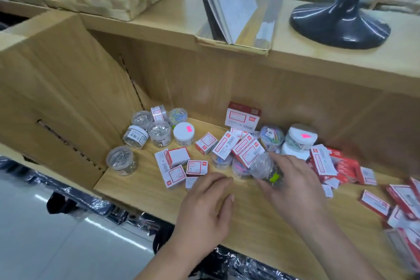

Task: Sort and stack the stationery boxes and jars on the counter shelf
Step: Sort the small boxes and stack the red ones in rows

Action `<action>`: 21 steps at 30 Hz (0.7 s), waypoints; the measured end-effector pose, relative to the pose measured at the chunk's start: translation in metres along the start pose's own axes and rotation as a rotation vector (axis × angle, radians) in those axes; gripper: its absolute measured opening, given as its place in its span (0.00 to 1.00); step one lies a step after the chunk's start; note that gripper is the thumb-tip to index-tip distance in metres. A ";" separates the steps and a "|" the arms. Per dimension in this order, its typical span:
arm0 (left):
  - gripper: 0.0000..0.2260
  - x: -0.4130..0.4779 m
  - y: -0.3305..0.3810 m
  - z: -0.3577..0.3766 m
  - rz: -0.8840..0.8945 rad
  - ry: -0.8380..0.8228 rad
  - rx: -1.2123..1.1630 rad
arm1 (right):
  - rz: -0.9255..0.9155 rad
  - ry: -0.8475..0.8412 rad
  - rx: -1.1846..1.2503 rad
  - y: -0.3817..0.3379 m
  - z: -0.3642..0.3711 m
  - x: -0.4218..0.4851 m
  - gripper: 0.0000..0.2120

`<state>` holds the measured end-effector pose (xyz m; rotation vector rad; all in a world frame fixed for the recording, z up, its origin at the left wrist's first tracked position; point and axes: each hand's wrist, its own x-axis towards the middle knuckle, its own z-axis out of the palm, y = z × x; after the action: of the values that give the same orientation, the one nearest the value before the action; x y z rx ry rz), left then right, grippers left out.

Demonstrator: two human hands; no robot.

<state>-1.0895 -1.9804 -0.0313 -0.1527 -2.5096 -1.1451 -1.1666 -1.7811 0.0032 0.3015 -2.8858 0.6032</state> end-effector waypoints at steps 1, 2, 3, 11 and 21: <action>0.14 0.000 -0.001 -0.002 -0.011 0.009 -0.008 | 0.021 0.025 0.046 -0.004 -0.007 0.001 0.30; 0.14 -0.001 -0.002 -0.005 -0.027 0.027 -0.019 | 0.051 0.041 0.138 -0.010 -0.015 0.002 0.28; 0.14 -0.002 -0.003 -0.009 -0.046 0.050 -0.031 | 0.087 0.041 0.258 -0.016 -0.021 0.003 0.26; 0.18 -0.009 -0.029 -0.059 -0.203 0.122 -0.004 | 0.028 -0.238 0.664 -0.096 0.013 0.056 0.21; 0.22 0.009 -0.063 -0.104 -0.267 0.119 0.077 | 0.065 -0.298 0.514 -0.162 0.082 0.128 0.21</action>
<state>-1.0832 -2.1007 -0.0102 0.2706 -2.5158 -1.1158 -1.2629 -1.9811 0.0175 0.3933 -2.9733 1.4254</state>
